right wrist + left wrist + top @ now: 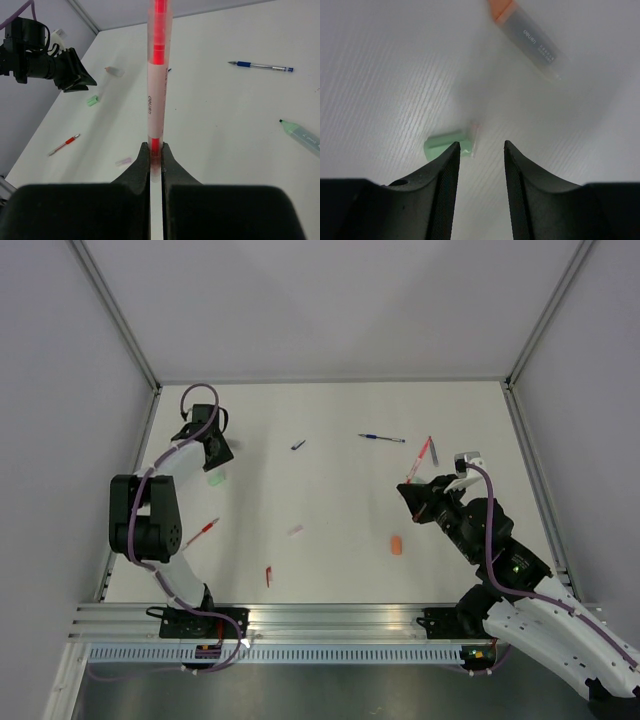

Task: Insert the pens into the pen caps
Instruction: Move the pen cap to the center of the board.

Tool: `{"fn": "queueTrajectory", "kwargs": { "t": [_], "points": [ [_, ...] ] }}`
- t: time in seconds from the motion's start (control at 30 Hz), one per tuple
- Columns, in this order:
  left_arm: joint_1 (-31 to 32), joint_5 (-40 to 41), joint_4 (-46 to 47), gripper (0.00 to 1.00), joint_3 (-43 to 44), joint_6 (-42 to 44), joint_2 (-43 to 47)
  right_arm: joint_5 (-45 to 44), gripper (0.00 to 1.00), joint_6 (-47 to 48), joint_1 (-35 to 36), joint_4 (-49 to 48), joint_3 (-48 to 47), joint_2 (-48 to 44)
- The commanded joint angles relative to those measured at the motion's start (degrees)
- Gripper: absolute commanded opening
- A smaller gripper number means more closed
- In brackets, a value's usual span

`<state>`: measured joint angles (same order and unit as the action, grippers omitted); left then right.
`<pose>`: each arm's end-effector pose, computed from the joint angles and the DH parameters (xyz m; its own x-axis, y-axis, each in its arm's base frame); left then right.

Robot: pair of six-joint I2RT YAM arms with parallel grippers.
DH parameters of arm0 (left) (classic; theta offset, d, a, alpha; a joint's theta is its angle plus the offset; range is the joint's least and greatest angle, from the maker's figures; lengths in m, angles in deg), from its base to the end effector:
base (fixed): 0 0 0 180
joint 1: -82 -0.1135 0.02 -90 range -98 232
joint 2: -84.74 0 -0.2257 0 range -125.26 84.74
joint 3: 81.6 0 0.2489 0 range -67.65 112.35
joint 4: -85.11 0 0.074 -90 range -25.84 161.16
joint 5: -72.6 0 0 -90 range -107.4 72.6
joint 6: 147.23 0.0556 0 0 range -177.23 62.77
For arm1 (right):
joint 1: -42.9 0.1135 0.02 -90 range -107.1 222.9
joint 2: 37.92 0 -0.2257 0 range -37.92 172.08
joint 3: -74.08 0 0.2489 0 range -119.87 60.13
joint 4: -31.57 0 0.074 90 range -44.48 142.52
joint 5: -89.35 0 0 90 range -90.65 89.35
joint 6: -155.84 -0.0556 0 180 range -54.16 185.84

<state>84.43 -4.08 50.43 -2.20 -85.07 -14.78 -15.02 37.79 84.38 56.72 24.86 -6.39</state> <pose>0.3651 -0.0027 0.1458 -0.6792 -0.4260 -0.5976 -0.4621 0.8809 -0.1027 0.1526 0.1165 0.2906 -0.3009 0.3420 -0.8902 -0.3578 0.8248 0.4378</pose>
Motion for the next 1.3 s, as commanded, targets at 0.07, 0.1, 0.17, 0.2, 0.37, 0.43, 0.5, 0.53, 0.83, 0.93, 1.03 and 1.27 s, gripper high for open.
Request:
{"fn": "queueTrajectory", "kwargs": {
  "t": [0.07,0.1,0.17,0.2,0.37,0.43,0.5,0.53,0.83,0.93,1.03,1.27],
  "points": [
    [-0.24,-0.84,-0.88,0.45,5.30,8.05,-3.48,1.54,0.00,0.02,-0.08,-0.92,-0.59,-0.85],
    [-0.41,-0.84,-0.98,0.43,5.39,8.58,-4.35,1.71,0.00,0.02,-0.08,-0.92,-0.51,-1.12],
    [-1.11,-2.33,-0.80,0.43,5.65,8.94,-4.97,1.71,0.00,0.10,-0.08,-1.01,-0.51,-1.21],
    [-1.29,-3.29,-0.80,0.43,5.83,9.37,-5.85,1.71,0.00,0.02,-0.08,-0.92,-0.42,-1.21],
    [-1.47,-4.80,-2.21,0.42,7.94,11.31,-8.75,1.54,0.00,0.02,-0.08,-0.92,-0.50,-0.86],
    [-1.47,-4.80,-2.38,0.41,7.94,11.49,-9.45,1.71,0.00,0.10,-0.08,-1.01,-0.51,-0.68],
    [-1.47,-5.15,-2.47,0.41,7.94,11.58,-9.63,1.80,0.00,0.10,-0.08,-1.09,-0.50,-0.68],
    [-1.47,-5.84,-2.47,0.41,8.03,11.66,-9.72,1.80,0.00,0.10,0.01,-1.09,-0.51,-0.68],
    [-1.47,-7.43,-3.70,0.37,7.50,11.58,-10.51,1.54,0.00,0.10,-0.08,-1.10,-0.42,-0.33],
    [-1.47,-7.78,-3.88,0.36,7.15,11.75,-10.95,1.36,0.00,0.02,-0.08,-1.18,-0.33,-0.15],
    [-1.47,-9.10,-4.05,0.32,7.15,12.01,-11.30,1.28,0.00,0.02,-0.08,-1.27,-0.42,0.02],
    [-1.38,-11.82,-3.79,0.27,7.24,14.03,-11.83,0.84,0.00,0.10,-0.08,-1.18,-0.42,0.37]
  ]
}}
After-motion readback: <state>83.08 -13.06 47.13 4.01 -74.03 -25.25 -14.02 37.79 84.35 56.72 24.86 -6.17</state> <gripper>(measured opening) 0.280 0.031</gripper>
